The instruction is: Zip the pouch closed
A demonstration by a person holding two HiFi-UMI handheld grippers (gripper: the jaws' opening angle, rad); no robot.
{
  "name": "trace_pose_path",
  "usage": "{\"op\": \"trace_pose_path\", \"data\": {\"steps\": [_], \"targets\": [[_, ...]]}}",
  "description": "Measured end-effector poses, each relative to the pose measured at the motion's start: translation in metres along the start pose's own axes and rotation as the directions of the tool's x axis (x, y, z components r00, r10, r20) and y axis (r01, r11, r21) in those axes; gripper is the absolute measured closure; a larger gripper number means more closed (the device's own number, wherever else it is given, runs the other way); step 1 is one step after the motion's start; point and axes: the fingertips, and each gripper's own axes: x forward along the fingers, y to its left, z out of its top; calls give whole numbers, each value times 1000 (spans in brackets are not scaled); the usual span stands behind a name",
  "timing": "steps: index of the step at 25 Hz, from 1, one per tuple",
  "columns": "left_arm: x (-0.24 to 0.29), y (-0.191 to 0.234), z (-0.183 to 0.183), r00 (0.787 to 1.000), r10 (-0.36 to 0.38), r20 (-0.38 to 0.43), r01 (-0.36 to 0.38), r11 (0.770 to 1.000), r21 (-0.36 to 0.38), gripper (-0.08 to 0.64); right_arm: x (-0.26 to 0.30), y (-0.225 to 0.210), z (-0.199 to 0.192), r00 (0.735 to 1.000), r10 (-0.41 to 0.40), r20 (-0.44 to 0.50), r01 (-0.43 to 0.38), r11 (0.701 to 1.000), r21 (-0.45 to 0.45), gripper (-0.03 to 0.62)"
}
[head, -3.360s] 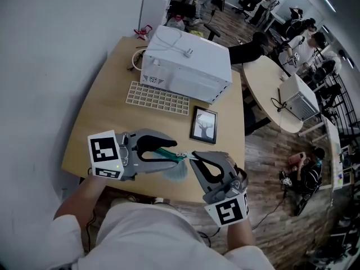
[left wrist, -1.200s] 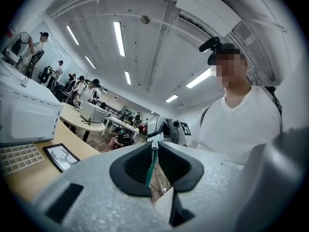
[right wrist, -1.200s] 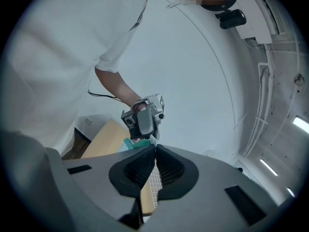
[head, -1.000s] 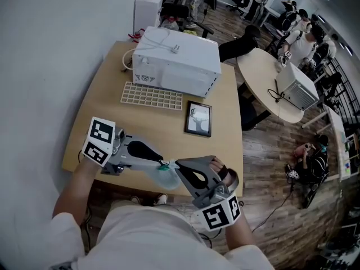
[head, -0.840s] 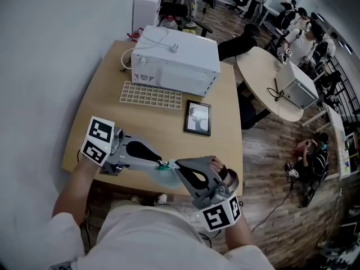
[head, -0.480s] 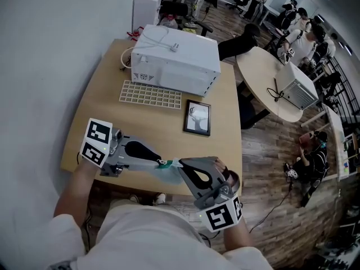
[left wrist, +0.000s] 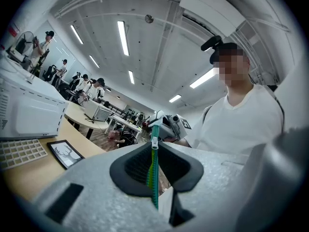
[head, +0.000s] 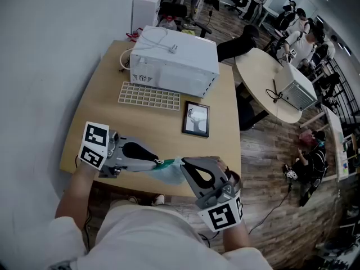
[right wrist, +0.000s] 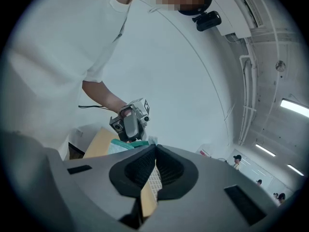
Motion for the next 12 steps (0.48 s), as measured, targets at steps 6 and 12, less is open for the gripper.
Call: {"op": "trace_pose_path", "data": {"steps": [6, 12], "targets": [[0, 2, -2, 1000, 24, -5, -24, 1000, 1, 511, -3, -3, -1, 1000, -15, 8, 15, 999, 40, 588], [2, 6, -8, 999, 41, -19, -41, 999, -4, 511, -6, 1, -5, 1000, -11, 8, 11, 999, 52, 588]]}}
